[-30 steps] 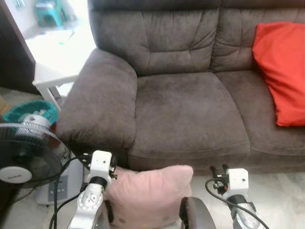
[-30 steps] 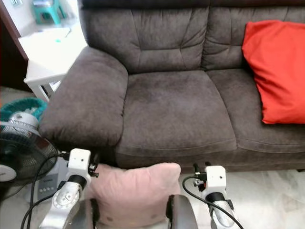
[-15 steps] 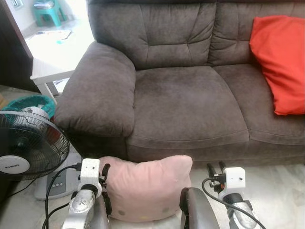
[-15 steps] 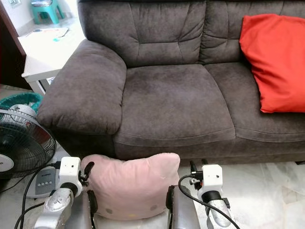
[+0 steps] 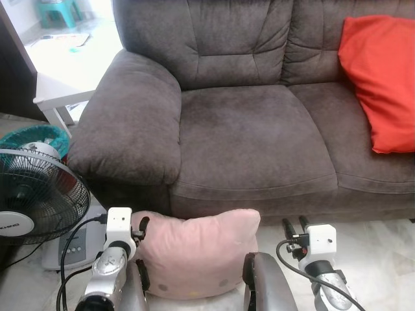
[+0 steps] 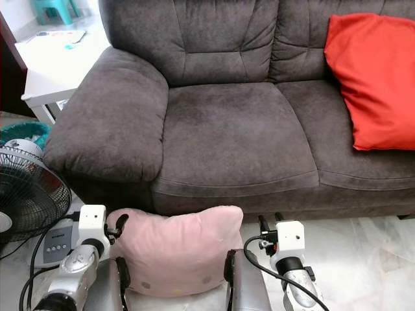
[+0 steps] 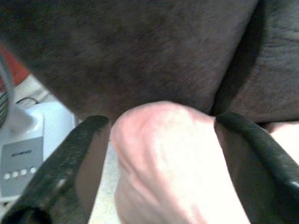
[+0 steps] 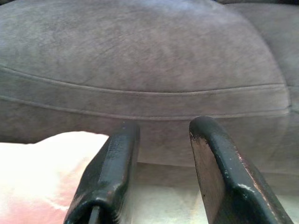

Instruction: Move the pillow to the sofa from floor

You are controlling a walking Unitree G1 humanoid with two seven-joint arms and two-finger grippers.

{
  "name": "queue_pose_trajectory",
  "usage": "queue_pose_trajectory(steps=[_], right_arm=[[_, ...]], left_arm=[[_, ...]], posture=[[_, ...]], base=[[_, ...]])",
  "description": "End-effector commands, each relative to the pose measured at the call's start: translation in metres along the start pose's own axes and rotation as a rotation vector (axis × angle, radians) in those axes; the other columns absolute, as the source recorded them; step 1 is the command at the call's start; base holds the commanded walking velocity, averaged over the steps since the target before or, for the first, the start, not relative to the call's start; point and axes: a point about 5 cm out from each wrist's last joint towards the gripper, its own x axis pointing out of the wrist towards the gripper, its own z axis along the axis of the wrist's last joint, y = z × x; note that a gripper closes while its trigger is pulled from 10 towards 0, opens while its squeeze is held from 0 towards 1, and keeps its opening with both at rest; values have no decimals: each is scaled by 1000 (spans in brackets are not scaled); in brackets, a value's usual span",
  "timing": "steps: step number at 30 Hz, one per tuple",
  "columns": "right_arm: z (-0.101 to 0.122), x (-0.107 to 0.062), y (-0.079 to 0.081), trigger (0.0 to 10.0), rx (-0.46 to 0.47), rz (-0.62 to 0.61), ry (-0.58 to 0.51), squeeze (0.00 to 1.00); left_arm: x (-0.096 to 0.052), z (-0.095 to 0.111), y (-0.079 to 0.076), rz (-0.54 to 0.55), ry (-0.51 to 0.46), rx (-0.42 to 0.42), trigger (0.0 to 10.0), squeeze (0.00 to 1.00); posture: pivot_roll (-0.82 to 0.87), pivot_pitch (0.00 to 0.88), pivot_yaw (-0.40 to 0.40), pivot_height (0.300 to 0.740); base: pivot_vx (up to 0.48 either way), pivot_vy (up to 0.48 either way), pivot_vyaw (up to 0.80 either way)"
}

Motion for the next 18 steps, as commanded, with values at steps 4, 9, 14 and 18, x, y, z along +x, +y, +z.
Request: queue_pose_trajectory(steps=[4,9,14,18], right_arm=[[7,-7,-9,10000,-23,1,-8,0],[10,-12,-20,10000,-52,11,1,0],[19,-12,-33,10000,-79,16,1,0],[23,-9,-39,10000,-100,27,10,0]], left_arm=[[3,0,10,51,15,-31,10000,0],[7,3,14,102,23,-89,10000,0],[7,0,15,145,46,-108,10000,0],[7,-3,16,179,70,-144,10000,0]], posture=[[-58,56,-89,485],[-86,60,-121,485],[-101,57,-155,485],[-111,61,-178,485]], base=[[0,0,0],[0,0,0],[0,0,0],[0,0,0]])
